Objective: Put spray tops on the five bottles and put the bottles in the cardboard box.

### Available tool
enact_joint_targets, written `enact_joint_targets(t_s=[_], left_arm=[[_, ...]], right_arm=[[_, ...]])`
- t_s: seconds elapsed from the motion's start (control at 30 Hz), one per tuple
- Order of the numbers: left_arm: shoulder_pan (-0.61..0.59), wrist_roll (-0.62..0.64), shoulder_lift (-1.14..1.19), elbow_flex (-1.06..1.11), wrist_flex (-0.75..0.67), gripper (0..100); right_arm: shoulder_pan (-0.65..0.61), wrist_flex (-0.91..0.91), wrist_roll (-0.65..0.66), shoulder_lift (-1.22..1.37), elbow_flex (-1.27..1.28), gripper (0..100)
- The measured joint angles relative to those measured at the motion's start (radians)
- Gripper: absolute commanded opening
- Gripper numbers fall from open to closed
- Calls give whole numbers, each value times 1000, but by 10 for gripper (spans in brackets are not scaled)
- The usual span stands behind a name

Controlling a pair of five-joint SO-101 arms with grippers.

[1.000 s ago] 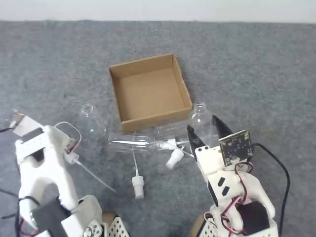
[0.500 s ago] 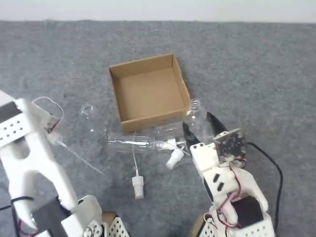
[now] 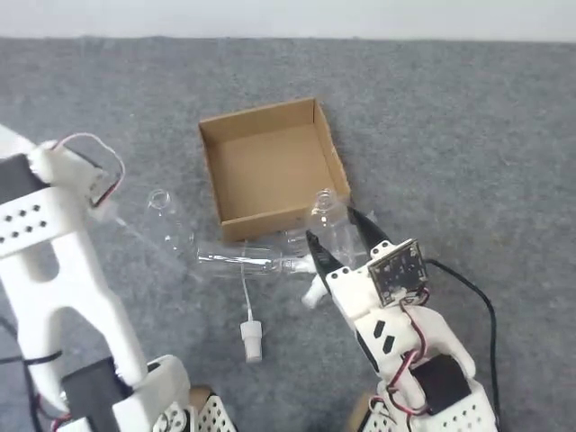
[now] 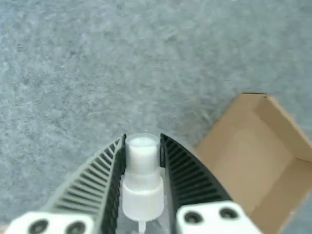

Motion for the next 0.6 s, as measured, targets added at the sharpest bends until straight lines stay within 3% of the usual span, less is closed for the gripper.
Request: enact_joint_targets(t_s=[0.47, 0.6], left_arm=[[38, 89, -6, -238, 61, 10], [112, 133, -98, -242, 61, 10]], right_arm=[[-74, 0, 0, 0, 0, 7], [-71, 0, 0, 0, 0, 7]])
